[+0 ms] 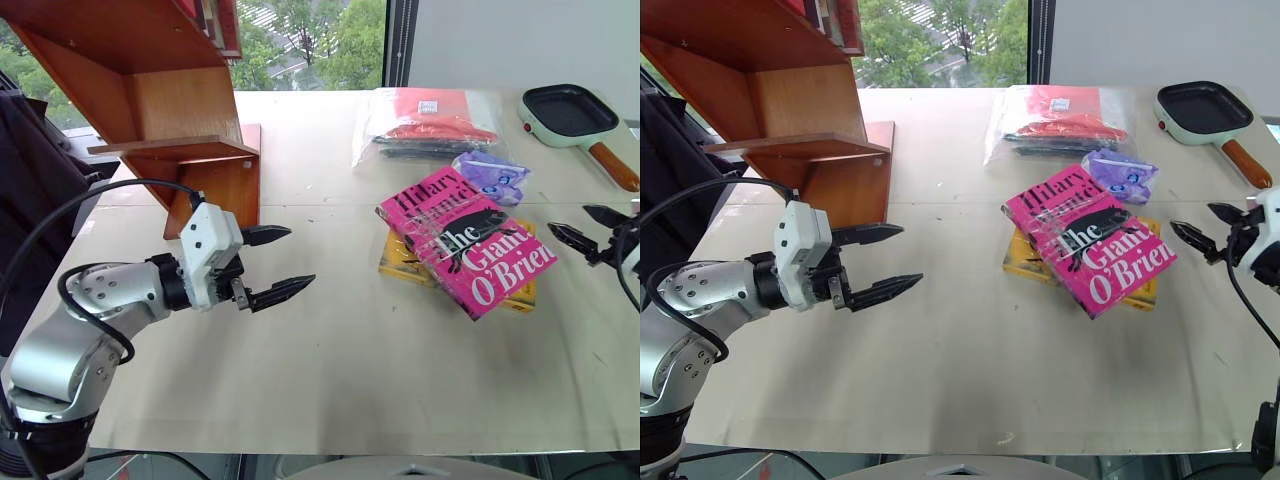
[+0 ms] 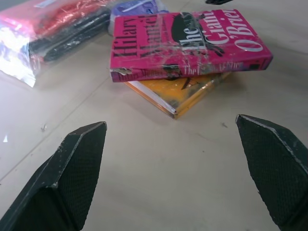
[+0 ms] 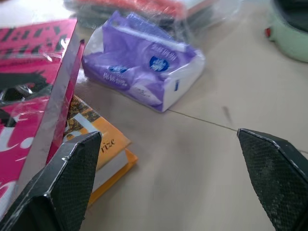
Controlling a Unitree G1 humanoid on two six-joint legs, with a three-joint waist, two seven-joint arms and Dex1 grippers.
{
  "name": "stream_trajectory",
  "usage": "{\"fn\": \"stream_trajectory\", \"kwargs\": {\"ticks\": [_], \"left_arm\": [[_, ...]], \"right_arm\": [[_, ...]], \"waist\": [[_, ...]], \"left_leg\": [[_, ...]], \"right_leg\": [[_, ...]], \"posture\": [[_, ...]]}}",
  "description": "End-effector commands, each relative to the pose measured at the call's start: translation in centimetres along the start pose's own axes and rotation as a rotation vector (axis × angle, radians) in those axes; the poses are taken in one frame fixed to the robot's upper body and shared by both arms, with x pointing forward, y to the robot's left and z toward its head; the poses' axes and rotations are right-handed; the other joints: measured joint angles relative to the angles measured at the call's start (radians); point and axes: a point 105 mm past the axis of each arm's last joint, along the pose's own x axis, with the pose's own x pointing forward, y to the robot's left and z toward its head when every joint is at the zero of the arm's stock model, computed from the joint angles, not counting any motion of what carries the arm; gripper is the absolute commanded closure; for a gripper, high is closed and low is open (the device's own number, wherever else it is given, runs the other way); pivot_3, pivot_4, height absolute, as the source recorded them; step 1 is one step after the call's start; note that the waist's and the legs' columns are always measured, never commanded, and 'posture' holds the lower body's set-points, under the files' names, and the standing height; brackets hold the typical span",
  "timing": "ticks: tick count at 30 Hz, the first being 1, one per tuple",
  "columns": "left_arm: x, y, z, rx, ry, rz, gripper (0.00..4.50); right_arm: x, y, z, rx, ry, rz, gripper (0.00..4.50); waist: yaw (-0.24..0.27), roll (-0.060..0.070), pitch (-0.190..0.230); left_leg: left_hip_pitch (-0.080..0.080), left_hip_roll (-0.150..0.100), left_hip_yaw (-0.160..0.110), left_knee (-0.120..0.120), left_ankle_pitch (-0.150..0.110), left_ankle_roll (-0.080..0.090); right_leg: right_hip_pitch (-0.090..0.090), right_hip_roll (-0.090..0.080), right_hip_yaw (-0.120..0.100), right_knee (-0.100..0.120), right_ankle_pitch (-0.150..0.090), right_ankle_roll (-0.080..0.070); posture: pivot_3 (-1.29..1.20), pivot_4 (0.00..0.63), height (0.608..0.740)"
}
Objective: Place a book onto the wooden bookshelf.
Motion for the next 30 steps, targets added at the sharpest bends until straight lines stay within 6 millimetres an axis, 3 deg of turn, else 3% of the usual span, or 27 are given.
{"fn": "stream_trajectory", "kwargs": {"ticks": [1,10,13,15,16,17,20,21,30], "left_arm": [[-0.3,-0.6,1.2,0.036,-0.026,-0.021,0.07],[-0.4,-1.2,1.1,0.036,-0.011,-0.025,0.07],[-0.4,-1.3,1.1,0.038,-0.008,-0.021,0.0],[-0.4,-1.4,1.1,0.038,-0.007,-0.021,0.0],[-0.4,-1.4,1.1,0.037,-0.006,-0.022,0.0],[-0.5,-1.4,1.1,0.038,-0.005,-0.023,0.0],[-0.5,-1.4,1.1,0.037,0.0,-0.024,0.0],[-0.5,-1.5,1.1,0.037,0.002,-0.025,0.0],[-0.6,-1.7,0.7,0.019,0.002,-0.017,0.0]], "right_arm": [[0.6,-0.1,0.9,-0.057,-0.008,0.032,0.0],[3.1,0.5,1.7,-0.096,-0.013,0.103,0.0],[3.3,0.2,2.1,-0.106,-0.02,0.098,0.91],[3.4,0.0,2.1,-0.116,-0.017,0.096,1.86],[3.4,0.0,2.1,-0.12,-0.015,0.098,1.86],[3.5,0.1,2.1,-0.124,-0.011,0.107,2.55],[3.6,0.7,2.0,-0.121,-0.002,0.162,3.65],[3.7,1.0,2.0,-0.119,0.0,0.186,4.38],[4.0,3.8,1.8,-0.119,0.019,0.37,4.46]], "waist": [[0.001,0.0,0.0],[-0.006,0.0,0.0],[-0.011,0.0,0.0],[-0.013,0.0,0.0],[-0.015,0.0,0.0],[-0.017,0.0,0.0],[-0.021,0.0,0.0],[-0.022,0.0,0.0],[-0.022,0.0,0.0]], "left_leg": [[-0.001,0.0,0.0,0.0,0.0,0.0],[-0.001,0.0,0.001,0.0,0.0,0.0],[-0.001,0.0,0.001,0.0,0.0,0.0],[-0.001,0.0,0.001,0.0,0.0,0.0],[-0.001,0.0,0.001,0.0,0.0,0.0],[-0.001,0.0,0.001,0.0,0.0,0.0],[-0.001,0.0,0.002,0.0,0.0,0.0],[-0.001,0.0,0.002,0.0,0.0,0.0],[0.0,0.001,0.006,0.0,0.0,0.0]], "right_leg": [[-0.001,0.0,0.0,0.0,0.0,0.0],[-0.001,0.0,0.001,0.001,0.0,-0.001],[-0.001,0.0,0.002,0.001,0.0,-0.001],[-0.002,0.0,0.002,0.001,0.0,-0.001],[-0.002,0.0,0.002,0.001,0.0,-0.001],[-0.002,0.0,0.002,0.001,0.0,-0.001],[-0.002,0.0,0.002,0.001,0.0,-0.001],[-0.002,0.0,0.002,0.001,0.0,-0.001],[-0.004,0.001,0.006,0.004,0.001,0.0]], "posture": [[0.0,0.15,0.74],[0.0,0.15,0.74],[0.0,0.15,0.74],[0.0,0.15,0.74],[0.0,0.15,0.74],[0.0,0.15,0.74],[0.0,0.15,0.74],[0.0,0.15,0.74],[0.0,0.15,0.74]]}}
